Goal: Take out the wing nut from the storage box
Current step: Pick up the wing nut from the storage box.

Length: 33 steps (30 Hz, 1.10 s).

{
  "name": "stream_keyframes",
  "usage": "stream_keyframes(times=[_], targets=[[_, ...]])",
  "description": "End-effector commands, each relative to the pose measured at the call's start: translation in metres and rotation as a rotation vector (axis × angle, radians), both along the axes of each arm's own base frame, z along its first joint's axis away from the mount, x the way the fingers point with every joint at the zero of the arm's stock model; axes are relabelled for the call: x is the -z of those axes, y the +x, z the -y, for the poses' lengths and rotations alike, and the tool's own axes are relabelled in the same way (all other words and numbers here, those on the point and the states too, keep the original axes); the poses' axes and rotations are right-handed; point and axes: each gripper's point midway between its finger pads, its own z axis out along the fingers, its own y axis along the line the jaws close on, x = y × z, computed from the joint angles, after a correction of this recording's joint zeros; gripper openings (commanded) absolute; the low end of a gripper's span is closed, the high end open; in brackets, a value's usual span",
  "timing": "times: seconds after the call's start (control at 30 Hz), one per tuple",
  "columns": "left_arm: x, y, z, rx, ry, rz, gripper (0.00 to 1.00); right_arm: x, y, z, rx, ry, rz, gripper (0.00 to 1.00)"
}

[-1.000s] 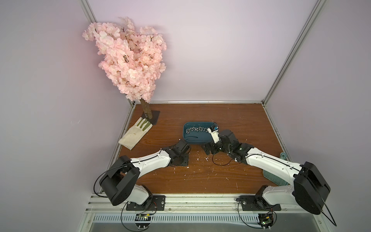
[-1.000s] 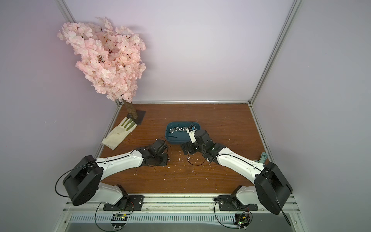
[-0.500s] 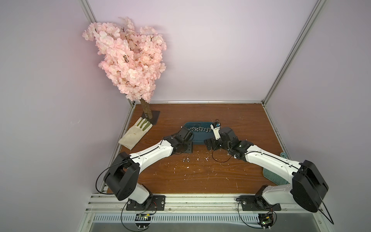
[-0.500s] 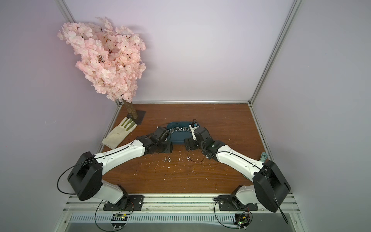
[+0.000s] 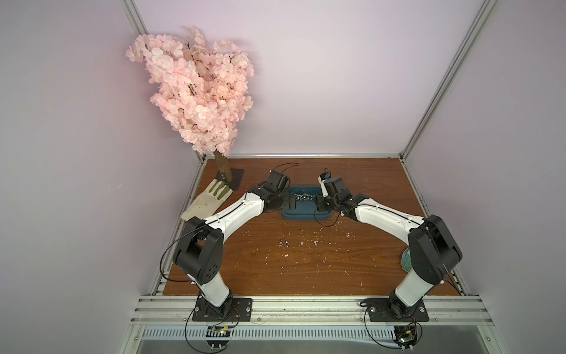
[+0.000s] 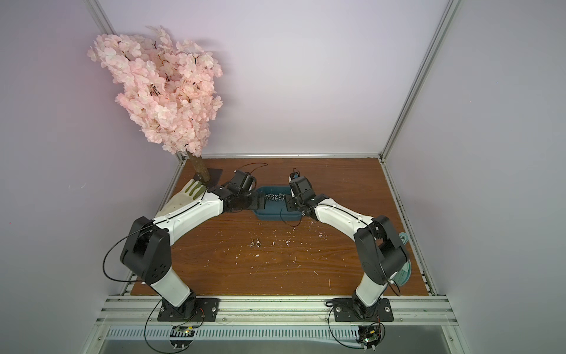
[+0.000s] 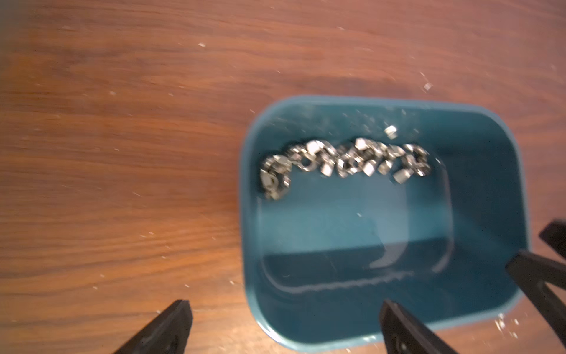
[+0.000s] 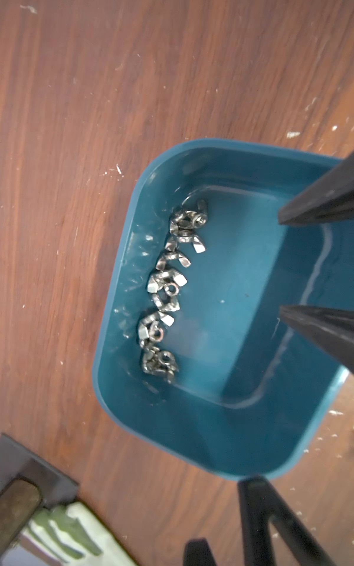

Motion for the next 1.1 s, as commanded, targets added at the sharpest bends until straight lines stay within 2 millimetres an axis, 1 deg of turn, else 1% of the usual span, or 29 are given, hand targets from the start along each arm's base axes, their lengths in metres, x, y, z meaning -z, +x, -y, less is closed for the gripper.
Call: stream_keyframes(times=[0.0, 0.17, 0.33, 0.4, 0.47, 0.73, 0.93, 1.07], targets=[[-0.003, 0.011, -0.01, 0.008, 0.007, -0.008, 1.0, -0.002, 0.014, 0.0, 0.016, -0.001, -0.01, 0.42], [-0.009, 0.023, -0.014, 0.024, 0.038, 0.037, 1.0, 0.012, 0.032, -0.002, 0.027, -0.005, -0.049, 0.36], [-0.006, 0.029, -0.016, -0.001, 0.006, 0.021, 1.0, 0.029, 0.043, 0.0, 0.038, -0.049, -0.089, 0.34], [-0.007, 0.03, -0.015, -0.001, 0.002, 0.022, 1.0, 0.034, 0.046, 0.001, 0.041, -0.063, -0.101, 0.32], [-0.008, 0.032, -0.014, 0.0, -0.001, 0.026, 1.0, 0.036, 0.049, 0.0, 0.04, -0.068, -0.106, 0.31], [-0.006, 0.035, -0.015, -0.005, 0.004, 0.026, 1.0, 0.048, 0.056, -0.002, 0.03, -0.083, -0.121, 0.3], [-0.008, 0.037, -0.017, -0.01, 0.005, 0.032, 1.0, 0.05, 0.064, -0.006, 0.03, -0.086, -0.116, 0.3], [-0.009, 0.038, -0.017, -0.01, 0.008, 0.036, 1.0, 0.053, 0.068, -0.006, 0.036, -0.091, -0.121, 0.28]])
